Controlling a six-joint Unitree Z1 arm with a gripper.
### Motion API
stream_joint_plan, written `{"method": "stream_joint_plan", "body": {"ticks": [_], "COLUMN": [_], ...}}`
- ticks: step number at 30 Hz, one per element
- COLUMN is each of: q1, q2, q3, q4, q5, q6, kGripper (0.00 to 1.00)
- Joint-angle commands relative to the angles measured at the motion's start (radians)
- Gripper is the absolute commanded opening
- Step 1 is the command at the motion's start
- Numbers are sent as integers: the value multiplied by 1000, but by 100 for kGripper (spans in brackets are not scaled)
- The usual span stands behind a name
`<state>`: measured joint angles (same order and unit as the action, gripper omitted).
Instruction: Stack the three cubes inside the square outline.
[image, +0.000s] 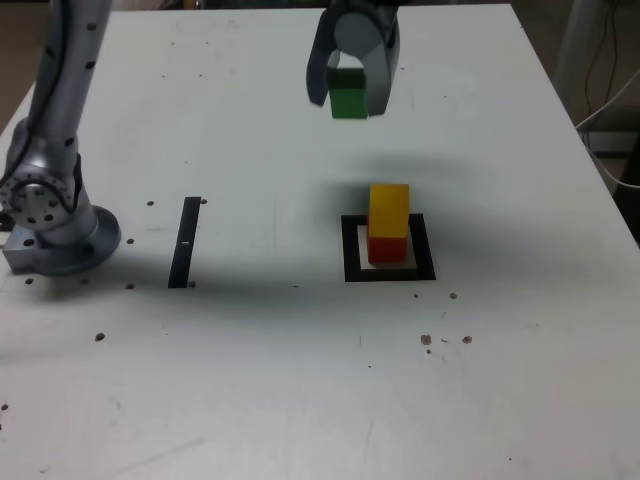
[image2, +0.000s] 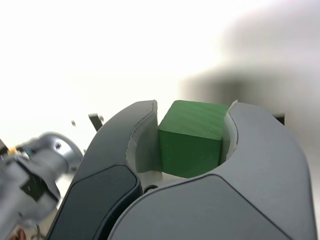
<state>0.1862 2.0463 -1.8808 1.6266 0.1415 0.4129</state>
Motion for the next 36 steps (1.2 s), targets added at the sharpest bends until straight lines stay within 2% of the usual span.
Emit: {"method": "stream_joint_plan", "body": {"ticks": [1, 6, 12, 26, 36], "q1": [-28, -102, -176, -278, -292], "q2": [-22, -37, -34, 12, 66], "q3": [11, 14, 7, -26, -38], "q4": [15, 15, 15, 14, 13], "q5": [-18, -60, -89, -108, -112], "q6": [-26, -96, -164, -227, -233], "kGripper": [27, 27, 26, 26, 26]}}
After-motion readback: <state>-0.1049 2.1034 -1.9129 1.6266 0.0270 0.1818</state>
